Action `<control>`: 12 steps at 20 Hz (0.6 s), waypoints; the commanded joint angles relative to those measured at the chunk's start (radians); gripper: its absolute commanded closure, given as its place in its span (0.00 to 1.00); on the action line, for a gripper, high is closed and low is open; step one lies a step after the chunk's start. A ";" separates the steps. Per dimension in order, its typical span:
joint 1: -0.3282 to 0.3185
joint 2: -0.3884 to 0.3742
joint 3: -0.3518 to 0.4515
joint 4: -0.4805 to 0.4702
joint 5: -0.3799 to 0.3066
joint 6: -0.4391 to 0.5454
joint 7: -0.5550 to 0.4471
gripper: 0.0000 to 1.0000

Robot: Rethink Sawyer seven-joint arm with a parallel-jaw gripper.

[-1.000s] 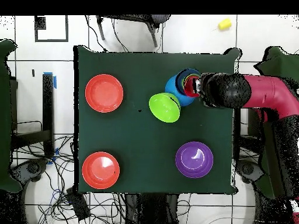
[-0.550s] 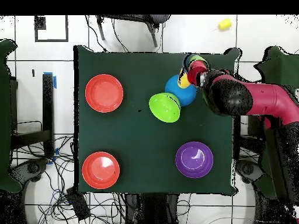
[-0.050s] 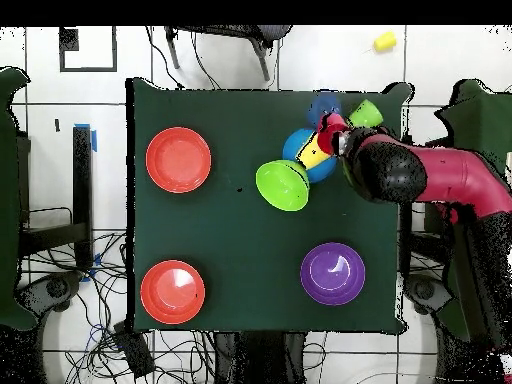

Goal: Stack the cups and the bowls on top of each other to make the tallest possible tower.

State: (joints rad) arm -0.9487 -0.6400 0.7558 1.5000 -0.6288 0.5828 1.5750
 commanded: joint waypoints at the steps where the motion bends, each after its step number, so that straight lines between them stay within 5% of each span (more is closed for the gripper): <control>1: 0.033 0.053 -0.043 0.073 0.011 0.099 -0.058 1.00; 12: 0.031 0.092 -0.052 0.083 0.034 0.115 -0.077 1.00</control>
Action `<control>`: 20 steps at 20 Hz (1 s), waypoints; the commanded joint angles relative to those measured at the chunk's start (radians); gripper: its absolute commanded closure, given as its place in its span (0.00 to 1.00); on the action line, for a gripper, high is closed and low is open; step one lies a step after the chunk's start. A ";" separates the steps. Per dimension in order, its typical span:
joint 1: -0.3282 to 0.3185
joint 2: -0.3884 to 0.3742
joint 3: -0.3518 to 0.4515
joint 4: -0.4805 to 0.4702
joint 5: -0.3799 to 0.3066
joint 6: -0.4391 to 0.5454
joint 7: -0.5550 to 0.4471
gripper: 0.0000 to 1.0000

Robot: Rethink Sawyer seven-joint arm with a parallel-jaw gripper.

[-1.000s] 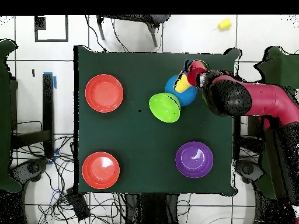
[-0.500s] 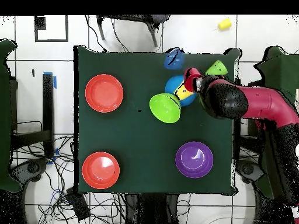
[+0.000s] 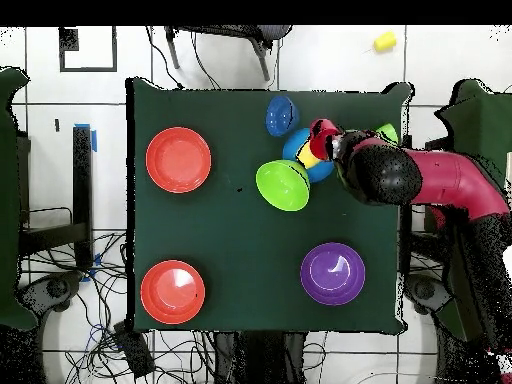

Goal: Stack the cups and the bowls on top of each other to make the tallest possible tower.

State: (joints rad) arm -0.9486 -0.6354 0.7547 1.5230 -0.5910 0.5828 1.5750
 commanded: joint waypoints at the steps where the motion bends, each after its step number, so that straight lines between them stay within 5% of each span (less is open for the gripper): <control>1: 0.030 0.097 -0.052 0.063 -0.009 0.105 -0.080 1.00; 8: 0.041 0.175 -0.063 0.046 -0.040 0.022 -0.053 1.00; 11: 0.109 0.214 -0.136 -0.015 -0.102 -0.011 0.009 1.00; 20: 0.100 0.226 -0.116 -0.021 -0.059 -0.057 -0.001 1.00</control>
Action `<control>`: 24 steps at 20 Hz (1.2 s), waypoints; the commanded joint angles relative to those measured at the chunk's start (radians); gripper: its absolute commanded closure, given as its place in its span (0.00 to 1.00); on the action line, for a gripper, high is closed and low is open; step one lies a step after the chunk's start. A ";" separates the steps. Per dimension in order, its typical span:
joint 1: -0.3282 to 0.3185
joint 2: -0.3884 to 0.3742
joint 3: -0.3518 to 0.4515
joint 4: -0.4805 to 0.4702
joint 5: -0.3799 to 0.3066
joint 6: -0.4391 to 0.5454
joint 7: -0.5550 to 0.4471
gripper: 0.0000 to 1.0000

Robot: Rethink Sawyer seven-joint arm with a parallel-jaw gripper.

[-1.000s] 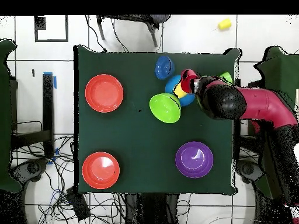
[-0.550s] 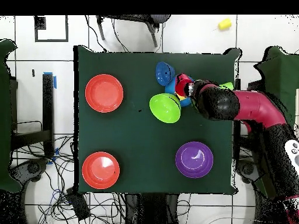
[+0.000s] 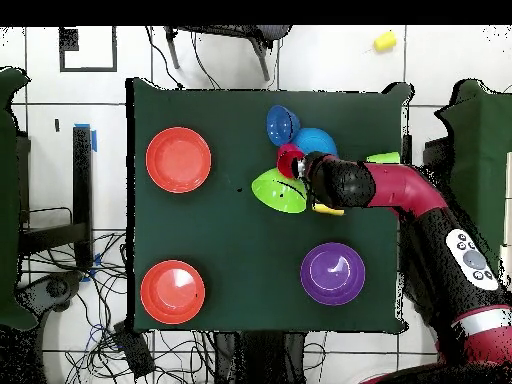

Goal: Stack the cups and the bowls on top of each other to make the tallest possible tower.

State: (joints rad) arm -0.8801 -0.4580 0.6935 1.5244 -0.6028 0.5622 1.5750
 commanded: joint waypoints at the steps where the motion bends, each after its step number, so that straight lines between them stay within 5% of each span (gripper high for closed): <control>1: 0.023 0.049 -0.046 -0.014 -0.042 -0.039 -0.013 1.00; 19: 0.017 0.099 -0.018 -0.019 -0.028 -0.005 -0.079 1.00; 20: 0.018 0.100 -0.017 -0.021 -0.028 0.002 -0.084 0.00; 24: 0.022 0.101 -0.015 -0.028 -0.016 0.037 -0.098 0.00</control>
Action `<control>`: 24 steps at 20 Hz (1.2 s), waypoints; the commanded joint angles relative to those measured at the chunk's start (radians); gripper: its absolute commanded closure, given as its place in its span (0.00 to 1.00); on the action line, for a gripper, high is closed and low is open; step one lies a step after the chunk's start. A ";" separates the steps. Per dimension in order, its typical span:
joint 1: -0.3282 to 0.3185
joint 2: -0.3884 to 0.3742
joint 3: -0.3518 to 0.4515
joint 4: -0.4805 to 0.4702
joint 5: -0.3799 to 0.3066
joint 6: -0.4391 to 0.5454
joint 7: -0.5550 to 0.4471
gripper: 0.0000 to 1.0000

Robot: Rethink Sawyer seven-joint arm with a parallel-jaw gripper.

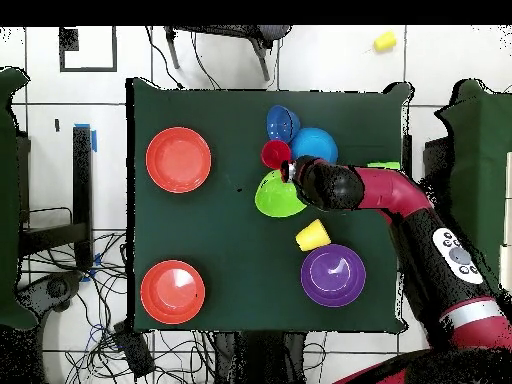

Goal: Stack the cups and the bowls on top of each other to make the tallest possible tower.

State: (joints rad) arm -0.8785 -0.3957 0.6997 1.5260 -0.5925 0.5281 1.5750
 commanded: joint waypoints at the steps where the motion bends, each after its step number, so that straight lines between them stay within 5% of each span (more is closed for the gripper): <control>1: 0.020 0.039 -0.020 -0.030 -0.024 0.074 -0.102 0.00; 13: 0.034 0.009 -0.052 -0.031 -0.034 0.087 -0.083 0.00; 20: 0.022 -0.017 -0.074 -0.005 -0.011 -0.022 0.054 0.00; 24: 0.007 -0.007 -0.087 0.010 -0.045 -0.043 0.022 0.00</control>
State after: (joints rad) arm -0.8807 -0.4032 0.6870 1.5262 -0.5902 0.5260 1.5750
